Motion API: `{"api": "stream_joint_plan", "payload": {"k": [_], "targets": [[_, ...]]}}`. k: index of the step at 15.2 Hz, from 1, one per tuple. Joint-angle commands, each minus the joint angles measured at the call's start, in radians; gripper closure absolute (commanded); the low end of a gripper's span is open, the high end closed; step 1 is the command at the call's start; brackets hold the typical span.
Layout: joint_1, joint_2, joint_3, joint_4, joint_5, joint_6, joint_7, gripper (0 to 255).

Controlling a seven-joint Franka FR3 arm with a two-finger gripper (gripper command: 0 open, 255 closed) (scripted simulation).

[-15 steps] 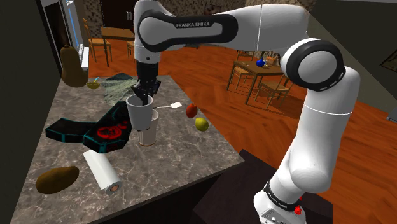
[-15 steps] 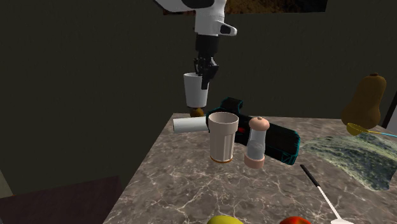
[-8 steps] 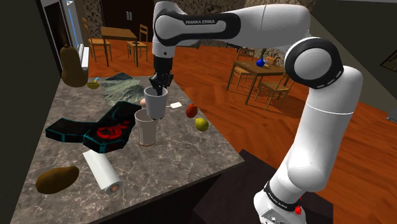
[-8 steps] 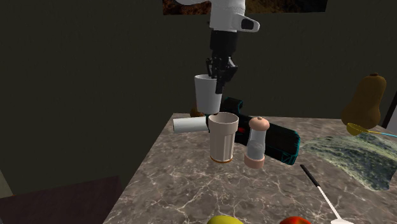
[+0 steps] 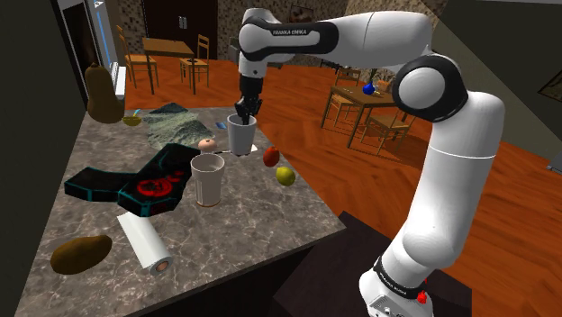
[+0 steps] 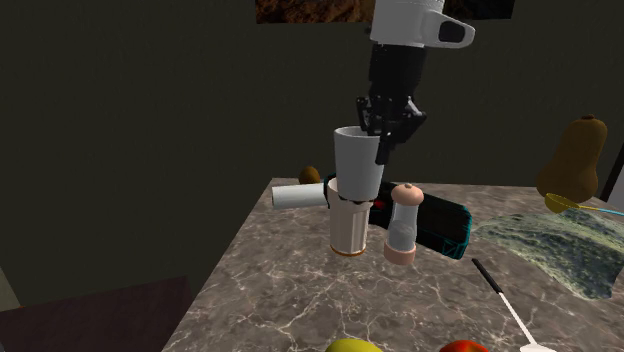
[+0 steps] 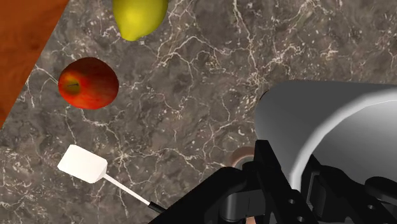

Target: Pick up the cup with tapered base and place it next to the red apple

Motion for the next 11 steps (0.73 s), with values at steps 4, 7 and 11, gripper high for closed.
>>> {"api": "stream_joint_plan", "payload": {"k": [4, 7, 11], "targets": [[-0.033, 0.029, -0.02, 0.009, -0.001, 0.017, -0.054, 255], [-0.033, 0.031, -0.02, -0.028, 0.0, 0.056, -0.057, 255], [-0.032, 0.038, -0.02, -0.073, 0.0, 0.107, -0.06, 255]]}}
